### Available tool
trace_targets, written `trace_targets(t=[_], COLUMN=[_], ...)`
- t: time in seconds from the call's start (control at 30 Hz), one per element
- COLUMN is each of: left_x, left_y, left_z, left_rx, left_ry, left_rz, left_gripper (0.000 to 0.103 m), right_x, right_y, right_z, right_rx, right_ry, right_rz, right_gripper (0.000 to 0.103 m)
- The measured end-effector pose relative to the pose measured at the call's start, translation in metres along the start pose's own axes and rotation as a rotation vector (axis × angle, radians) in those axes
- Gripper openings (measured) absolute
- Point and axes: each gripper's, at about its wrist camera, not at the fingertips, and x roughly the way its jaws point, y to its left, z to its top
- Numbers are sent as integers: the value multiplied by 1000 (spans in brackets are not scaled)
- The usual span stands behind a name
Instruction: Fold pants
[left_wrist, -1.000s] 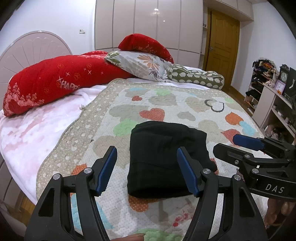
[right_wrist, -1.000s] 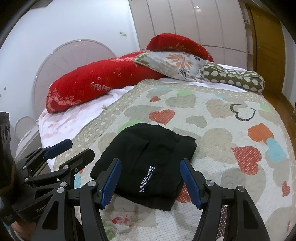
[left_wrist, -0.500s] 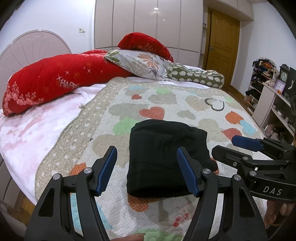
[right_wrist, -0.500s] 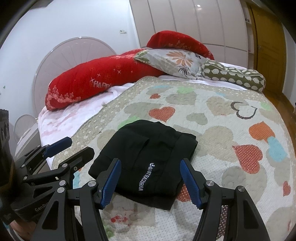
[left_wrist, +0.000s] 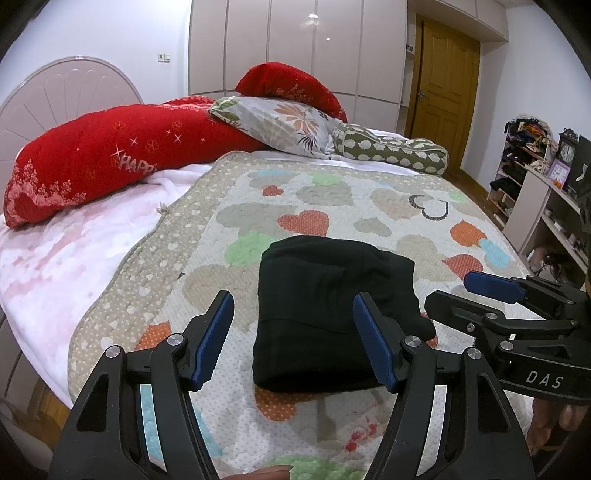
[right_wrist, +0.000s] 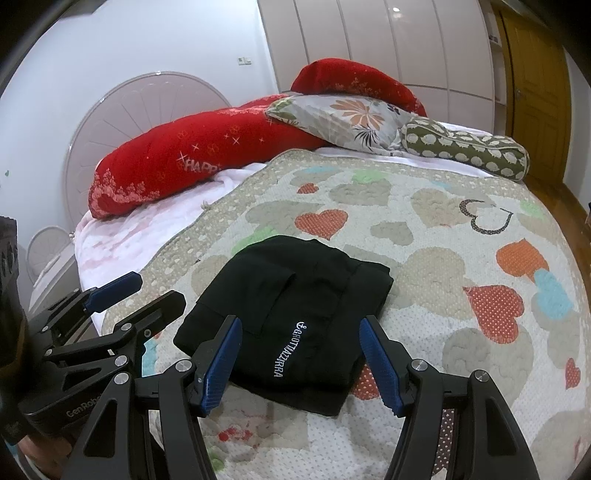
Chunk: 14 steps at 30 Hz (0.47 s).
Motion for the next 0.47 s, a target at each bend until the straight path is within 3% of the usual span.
trace_targets(t=[0.47], left_x=[6], left_y=[3], left_z=[-5], left_rx=[-14], left_ry=[4], left_rz=[-15], left_gripper=[68], right_x=[5], right_y=[-8], right_z=[-1], right_rx=[3], right_ry=[18], right_rz=[-10], right_gripper=[64])
